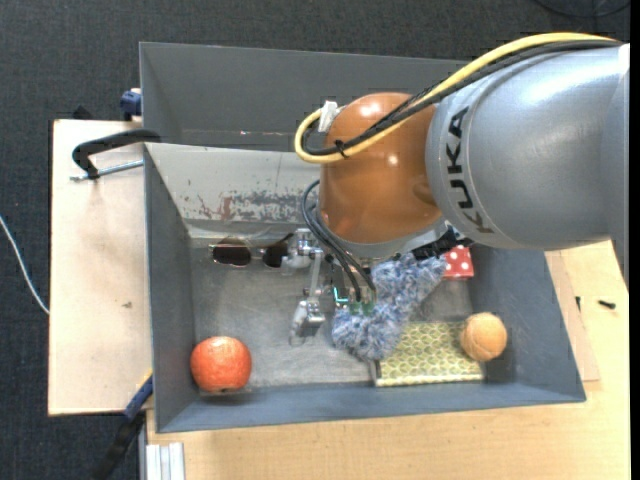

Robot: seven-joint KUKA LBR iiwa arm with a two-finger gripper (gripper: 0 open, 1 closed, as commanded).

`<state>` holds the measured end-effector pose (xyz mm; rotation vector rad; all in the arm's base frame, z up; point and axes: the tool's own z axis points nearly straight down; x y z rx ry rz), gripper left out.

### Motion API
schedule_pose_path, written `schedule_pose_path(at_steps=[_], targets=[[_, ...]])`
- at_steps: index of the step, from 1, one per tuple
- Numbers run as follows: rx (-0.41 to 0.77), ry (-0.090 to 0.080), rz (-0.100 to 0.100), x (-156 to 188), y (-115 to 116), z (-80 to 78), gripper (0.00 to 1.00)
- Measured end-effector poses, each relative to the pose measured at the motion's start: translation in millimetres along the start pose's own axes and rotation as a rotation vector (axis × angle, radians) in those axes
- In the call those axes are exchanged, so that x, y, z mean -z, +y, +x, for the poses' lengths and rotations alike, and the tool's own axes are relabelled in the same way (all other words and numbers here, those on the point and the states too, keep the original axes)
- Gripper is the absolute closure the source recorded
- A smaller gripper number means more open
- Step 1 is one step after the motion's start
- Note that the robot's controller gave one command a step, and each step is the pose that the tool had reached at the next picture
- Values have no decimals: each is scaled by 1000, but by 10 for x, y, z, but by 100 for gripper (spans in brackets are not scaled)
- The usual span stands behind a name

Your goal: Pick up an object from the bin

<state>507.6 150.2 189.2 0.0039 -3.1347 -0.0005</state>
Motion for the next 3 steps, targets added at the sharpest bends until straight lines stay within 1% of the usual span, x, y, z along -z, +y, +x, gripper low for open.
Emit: schedule_pose_path(at_steps=[1, 2, 3], targets=[[-1, -8, -1, 39, -7, -18, 0], [75, -13, -2, -385, -435, -110, 0], [228, -10, 2, -875, -532, -84, 0]])
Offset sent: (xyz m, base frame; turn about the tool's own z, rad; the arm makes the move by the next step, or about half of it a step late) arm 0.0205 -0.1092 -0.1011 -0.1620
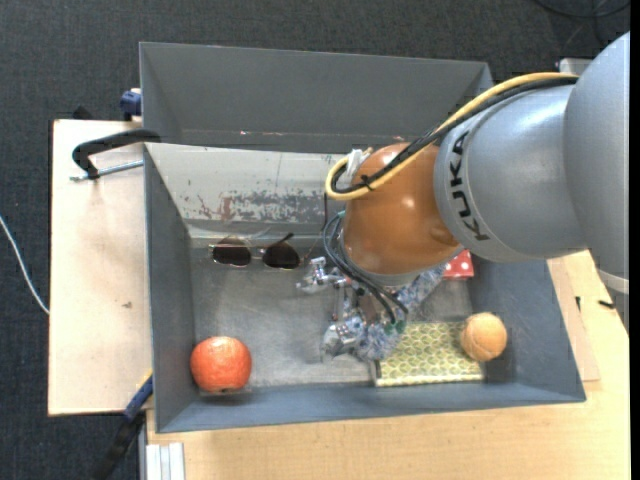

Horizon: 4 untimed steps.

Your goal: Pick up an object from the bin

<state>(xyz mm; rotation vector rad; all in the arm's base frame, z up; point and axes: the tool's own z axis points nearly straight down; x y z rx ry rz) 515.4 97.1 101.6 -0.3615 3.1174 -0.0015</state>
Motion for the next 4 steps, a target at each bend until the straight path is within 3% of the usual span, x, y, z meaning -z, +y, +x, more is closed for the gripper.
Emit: schedule_pose_path(at_steps=[1, 2, 3, 4], targets=[[185, 3, -5, -115, -273, -129, 0], [218, 18, -5, -274, -883, 27, 100], [218, 18, -5, -274, -883, 27, 100], [133, -3, -1, 1175, -1291, 137, 100]])
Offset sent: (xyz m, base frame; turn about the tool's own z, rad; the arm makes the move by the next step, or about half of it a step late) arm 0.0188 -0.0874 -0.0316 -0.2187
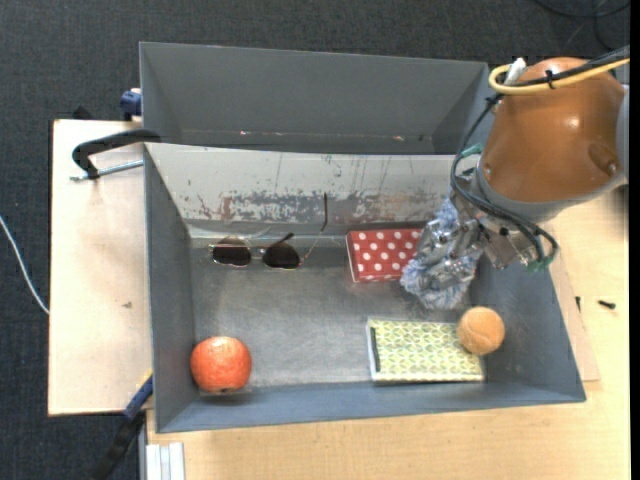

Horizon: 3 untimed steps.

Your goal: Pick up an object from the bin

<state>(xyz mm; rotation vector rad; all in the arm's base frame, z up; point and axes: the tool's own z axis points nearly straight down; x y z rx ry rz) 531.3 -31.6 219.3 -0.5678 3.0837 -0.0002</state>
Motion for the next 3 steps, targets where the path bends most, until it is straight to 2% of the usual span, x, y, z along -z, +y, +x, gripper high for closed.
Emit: schedule_pose_path(at_steps=[1, 2, 3], targets=[[0, 1, -1, -5, 5, 3, 0], [1, 2, -1, -5, 5, 3, 0], [35, -10, -1, -1347, -105, -191, 100]])
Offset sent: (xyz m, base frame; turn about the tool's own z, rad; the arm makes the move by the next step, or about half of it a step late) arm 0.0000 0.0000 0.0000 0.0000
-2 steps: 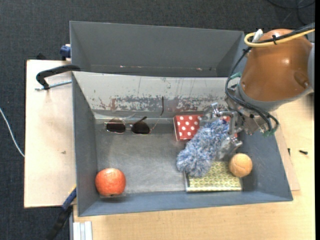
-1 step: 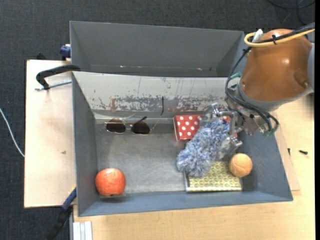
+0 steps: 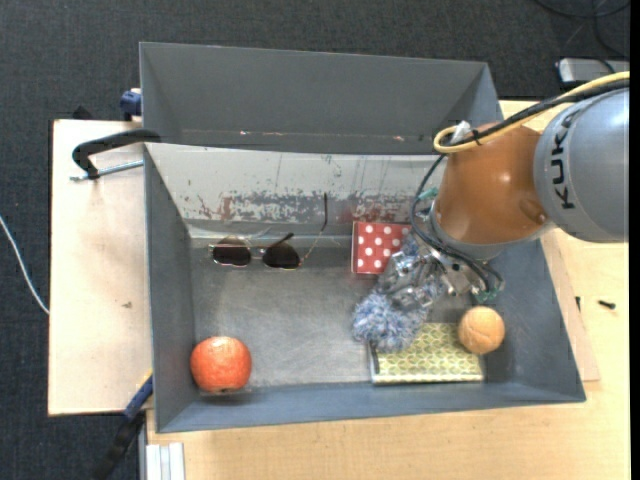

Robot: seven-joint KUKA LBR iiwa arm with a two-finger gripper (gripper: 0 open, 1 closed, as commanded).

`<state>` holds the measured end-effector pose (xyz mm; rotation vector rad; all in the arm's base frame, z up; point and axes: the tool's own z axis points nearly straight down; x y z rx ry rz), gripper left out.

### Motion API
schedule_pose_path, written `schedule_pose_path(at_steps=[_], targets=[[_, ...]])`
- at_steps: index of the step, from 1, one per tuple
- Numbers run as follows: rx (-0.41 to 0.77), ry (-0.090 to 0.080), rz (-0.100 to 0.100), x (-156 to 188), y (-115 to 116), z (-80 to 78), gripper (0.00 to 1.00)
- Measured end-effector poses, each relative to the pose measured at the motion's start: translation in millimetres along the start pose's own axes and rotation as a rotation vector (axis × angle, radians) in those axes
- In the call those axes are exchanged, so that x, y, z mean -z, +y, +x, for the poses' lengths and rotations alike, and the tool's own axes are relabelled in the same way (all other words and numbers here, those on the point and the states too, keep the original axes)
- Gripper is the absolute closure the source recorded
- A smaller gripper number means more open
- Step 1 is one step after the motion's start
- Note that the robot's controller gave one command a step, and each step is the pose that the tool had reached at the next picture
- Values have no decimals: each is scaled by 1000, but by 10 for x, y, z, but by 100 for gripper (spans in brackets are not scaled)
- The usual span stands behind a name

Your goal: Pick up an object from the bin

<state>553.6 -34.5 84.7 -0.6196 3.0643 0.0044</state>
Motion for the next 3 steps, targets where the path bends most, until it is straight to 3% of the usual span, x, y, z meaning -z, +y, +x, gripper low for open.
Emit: schedule_pose_path(at_steps=[1, 2, 3], targets=[[0, 0, 0, 0, 0, 0, 100], [72, 6, 0, 163, 17, 60, 100], [220, 7, -1, 1673, 563, -472, 100]])
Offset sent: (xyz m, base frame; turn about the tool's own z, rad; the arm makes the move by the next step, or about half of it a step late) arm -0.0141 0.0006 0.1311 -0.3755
